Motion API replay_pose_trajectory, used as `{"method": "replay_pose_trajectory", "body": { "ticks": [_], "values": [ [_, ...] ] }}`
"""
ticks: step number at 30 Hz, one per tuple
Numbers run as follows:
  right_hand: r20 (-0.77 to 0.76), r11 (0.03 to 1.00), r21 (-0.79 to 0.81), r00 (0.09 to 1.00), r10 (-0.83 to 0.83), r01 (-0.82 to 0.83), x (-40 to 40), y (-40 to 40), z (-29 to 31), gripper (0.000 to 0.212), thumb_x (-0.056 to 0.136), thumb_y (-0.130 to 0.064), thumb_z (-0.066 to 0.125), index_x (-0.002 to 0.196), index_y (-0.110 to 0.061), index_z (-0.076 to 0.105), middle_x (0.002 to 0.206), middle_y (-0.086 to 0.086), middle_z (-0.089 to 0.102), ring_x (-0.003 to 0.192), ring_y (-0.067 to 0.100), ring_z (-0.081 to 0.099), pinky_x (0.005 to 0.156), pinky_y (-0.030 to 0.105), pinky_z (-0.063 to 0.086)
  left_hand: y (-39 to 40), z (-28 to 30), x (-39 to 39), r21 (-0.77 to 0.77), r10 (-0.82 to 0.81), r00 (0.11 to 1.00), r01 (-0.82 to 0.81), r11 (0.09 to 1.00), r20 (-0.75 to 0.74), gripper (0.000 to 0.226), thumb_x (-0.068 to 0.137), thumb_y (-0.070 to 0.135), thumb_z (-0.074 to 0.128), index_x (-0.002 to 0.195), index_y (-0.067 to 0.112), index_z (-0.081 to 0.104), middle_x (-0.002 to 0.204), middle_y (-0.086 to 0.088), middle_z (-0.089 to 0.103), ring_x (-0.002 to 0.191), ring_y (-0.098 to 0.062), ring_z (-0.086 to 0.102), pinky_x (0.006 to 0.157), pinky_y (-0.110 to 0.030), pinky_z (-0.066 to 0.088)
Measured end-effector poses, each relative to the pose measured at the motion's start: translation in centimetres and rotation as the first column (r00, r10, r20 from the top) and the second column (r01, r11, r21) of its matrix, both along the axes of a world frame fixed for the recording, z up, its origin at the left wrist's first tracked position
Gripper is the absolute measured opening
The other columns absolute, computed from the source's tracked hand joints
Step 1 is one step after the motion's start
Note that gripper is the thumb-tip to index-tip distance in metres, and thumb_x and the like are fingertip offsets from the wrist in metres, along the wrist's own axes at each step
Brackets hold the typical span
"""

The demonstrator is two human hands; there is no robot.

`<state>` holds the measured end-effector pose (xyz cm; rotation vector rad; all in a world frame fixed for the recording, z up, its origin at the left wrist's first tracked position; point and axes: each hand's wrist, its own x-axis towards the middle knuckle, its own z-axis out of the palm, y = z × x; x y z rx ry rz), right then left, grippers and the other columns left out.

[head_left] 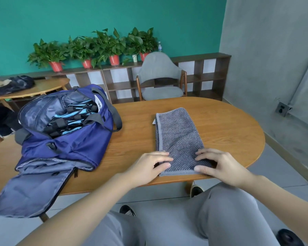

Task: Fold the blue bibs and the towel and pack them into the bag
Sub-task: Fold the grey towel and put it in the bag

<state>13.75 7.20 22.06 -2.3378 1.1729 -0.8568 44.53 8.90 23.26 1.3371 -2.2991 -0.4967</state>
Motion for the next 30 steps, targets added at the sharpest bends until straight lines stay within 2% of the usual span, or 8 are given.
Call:
{"method": "replay_pose_trajectory", "body": {
  "ticks": [5, 9, 11, 14, 17, 19, 25, 30],
  "values": [
    [-0.129, 0.997, 0.059, 0.990, 0.048, -0.041, -0.7, 2.0, -0.5, 0.067, 0.070, -0.059, 0.083, 0.129, -0.040, 0.061, 0.141, -0.022, 0.052, 0.134, -0.008, 0.041, 0.116, 0.016, 0.028, 2.7, 0.5, 0.2, 0.090, 0.008, 0.998, -0.013, 0.996, 0.057, 0.081, 0.072, 0.076, 0.071, 0.143, 0.042, 0.053, 0.156, 0.022, 0.038, 0.145, 0.010, 0.026, 0.124, -0.030, 0.022],
    [-0.141, 0.994, -0.101, 0.990, 0.029, -0.043, -0.5, 3.2, -0.7, 0.038, 0.082, -0.017, 0.084, 0.118, -0.024, 0.073, 0.121, -0.013, 0.069, 0.115, 0.003, 0.057, 0.102, 0.026, 0.045, 4.3, 0.0, 0.3, -0.032, 0.012, 0.994, -0.008, 0.999, 0.109, 0.070, 0.074, 0.041, 0.088, 0.138, 0.036, 0.060, 0.145, 0.024, 0.049, 0.136, 0.008, 0.040, 0.118, -0.025, 0.030],
    [-0.084, 0.998, -0.068, 0.996, 0.009, -0.015, 0.0, 4.5, 0.9, 0.017, 0.089, -0.024, 0.078, 0.105, -0.029, 0.075, 0.100, -0.016, 0.072, 0.097, 0.003, 0.062, 0.086, 0.029, 0.050, 4.8, -0.1, 0.4, -0.108, 0.035, 0.999, -0.035, 0.994, -0.002, 0.045, 0.077, 0.021, 0.085, 0.120, 0.030, 0.074, 0.120, 0.020, 0.068, 0.112, 0.006, 0.059, 0.100, -0.025, 0.045],
    [0.088, 0.999, 0.026, 0.996, -0.032, 0.030, 0.7, 5.6, 3.7, 0.010, 0.090, -0.047, 0.069, 0.085, -0.038, 0.070, 0.076, -0.013, 0.067, 0.071, 0.006, 0.058, 0.067, 0.027, 0.046, 5.7, 1.7, 0.0, -0.014, 0.128, 0.948, -0.138, 0.990, -0.291, 0.014, 0.085, 0.027, 0.081, 0.098, 0.029, 0.077, 0.085, 0.021, 0.073, 0.080, 0.004, 0.066, 0.073, -0.026, 0.048],
    [0.280, 0.996, 0.084, 0.959, -0.047, 0.024, 1.2, 5.4, 6.2, 0.013, 0.093, -0.044, 0.062, 0.098, -0.037, 0.072, 0.089, -0.016, 0.073, 0.085, 0.003, 0.066, 0.074, 0.025, 0.049, 5.8, 4.1, -0.6, 0.058, 0.132, 0.857, -0.119, 0.991, -0.499, 0.024, 0.094, 0.033, 0.071, 0.118, 0.035, 0.068, 0.110, 0.017, 0.074, 0.105, -0.006, 0.069, 0.088, -0.027, 0.054],
    [0.350, 0.994, 0.111, 0.935, -0.061, 0.023, 1.5, 4.3, 7.2, 0.024, 0.098, -0.041, 0.058, 0.112, -0.026, 0.071, 0.103, -0.010, 0.075, 0.099, 0.007, 0.069, 0.084, 0.031, 0.053, 5.0, 5.4, -1.1, 0.012, 0.122, 0.844, -0.137, 0.991, -0.523, 0.025, 0.100, 0.033, 0.064, 0.124, 0.034, 0.064, 0.117, 0.022, 0.071, 0.112, 0.002, 0.065, 0.094, -0.020, 0.050],
    [0.389, 0.955, 0.287, 0.902, -0.189, 0.076, 2.2, -1.8, 7.9, 0.031, 0.101, -0.044, 0.053, 0.106, -0.019, 0.071, 0.098, -0.001, 0.076, 0.092, 0.017, 0.072, 0.084, 0.042, 0.055, -1.0, 6.9, -3.0, 0.071, 0.236, 0.820, -0.234, 0.970, -0.521, 0.026, 0.102, 0.044, 0.055, 0.122, 0.030, 0.064, 0.112, 0.020, 0.071, 0.104, 0.006, 0.064, 0.091, -0.020, 0.050],
    [0.203, 0.891, 0.363, 0.910, -0.362, 0.273, 2.3, -6.8, 5.4, 0.039, 0.099, -0.048, 0.055, 0.074, -0.018, 0.060, 0.065, -0.005, 0.060, 0.062, 0.015, 0.058, 0.055, 0.025, 0.037, -7.3, 5.1, -3.2, 0.303, 0.396, 0.830, -0.290, 0.908, -0.393, 0.040, 0.096, 0.052, 0.061, 0.126, 0.026, 0.056, 0.109, 0.011, 0.070, 0.099, -0.007, 0.067, 0.093, -0.035, 0.054]
  ]
}}
